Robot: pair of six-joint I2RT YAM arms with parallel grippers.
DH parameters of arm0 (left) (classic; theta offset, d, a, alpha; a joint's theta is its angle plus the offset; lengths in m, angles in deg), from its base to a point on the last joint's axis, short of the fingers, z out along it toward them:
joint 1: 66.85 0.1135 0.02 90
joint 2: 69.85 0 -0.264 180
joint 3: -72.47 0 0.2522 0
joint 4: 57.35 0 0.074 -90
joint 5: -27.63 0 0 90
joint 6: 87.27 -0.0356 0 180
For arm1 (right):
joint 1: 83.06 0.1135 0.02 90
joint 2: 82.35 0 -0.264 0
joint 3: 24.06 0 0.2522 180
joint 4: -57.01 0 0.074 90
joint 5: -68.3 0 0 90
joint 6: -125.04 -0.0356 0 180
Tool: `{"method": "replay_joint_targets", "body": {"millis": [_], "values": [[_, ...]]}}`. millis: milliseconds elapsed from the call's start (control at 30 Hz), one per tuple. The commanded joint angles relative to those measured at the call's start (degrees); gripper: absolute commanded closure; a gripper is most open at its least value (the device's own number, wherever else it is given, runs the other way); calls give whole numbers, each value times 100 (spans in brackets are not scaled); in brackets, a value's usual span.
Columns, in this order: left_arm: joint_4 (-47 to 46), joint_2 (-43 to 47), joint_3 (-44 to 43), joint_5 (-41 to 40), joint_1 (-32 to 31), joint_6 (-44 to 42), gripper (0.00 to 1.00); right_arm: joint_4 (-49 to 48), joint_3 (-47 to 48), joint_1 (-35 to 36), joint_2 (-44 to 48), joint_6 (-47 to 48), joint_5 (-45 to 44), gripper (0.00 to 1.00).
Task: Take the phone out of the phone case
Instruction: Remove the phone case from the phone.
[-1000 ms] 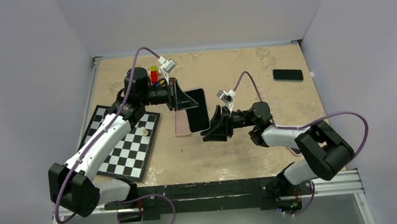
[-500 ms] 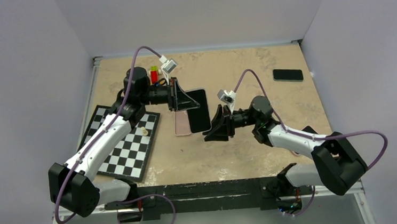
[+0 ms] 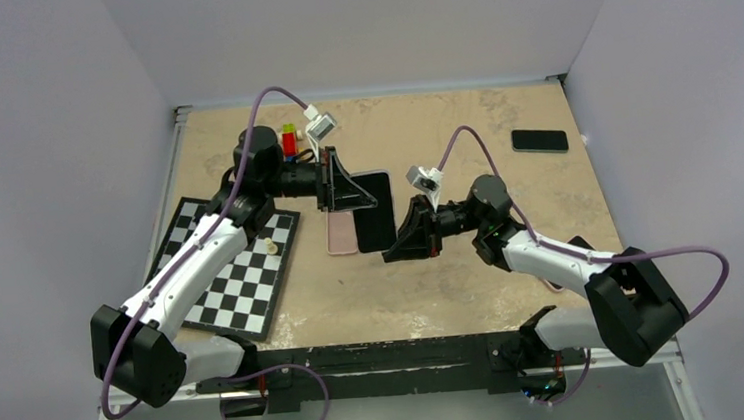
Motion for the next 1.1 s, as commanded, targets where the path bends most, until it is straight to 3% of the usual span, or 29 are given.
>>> {"method": "replay_joint_targets", "body": {"millis": [0,133,267,567,767,967,1067], "values": [[-499,142,-139,460,-46,166,100,-517,147,-1,173,234,138,100],[-784,110,-176,645,-42,692,100,-233,204,98,507,709,16,100],[-1642,43,176,712,-49,1945,100,431,630,264,746,1130,-160,100],[-4005,-230,854,564,-82,4280,100,34,1432,737,758,926,-93,100],[-4599,-329,958,341,-367,4836,100,-23,1763,754,558,1133,-251,100],[-4433,-152,1111,50,-418,4897,100,528,1927,754,556,1775,-770,100],[-4575,-113,1154,8,-458,5102,100,1165,1946,754,704,2360,-1440,100]]}}
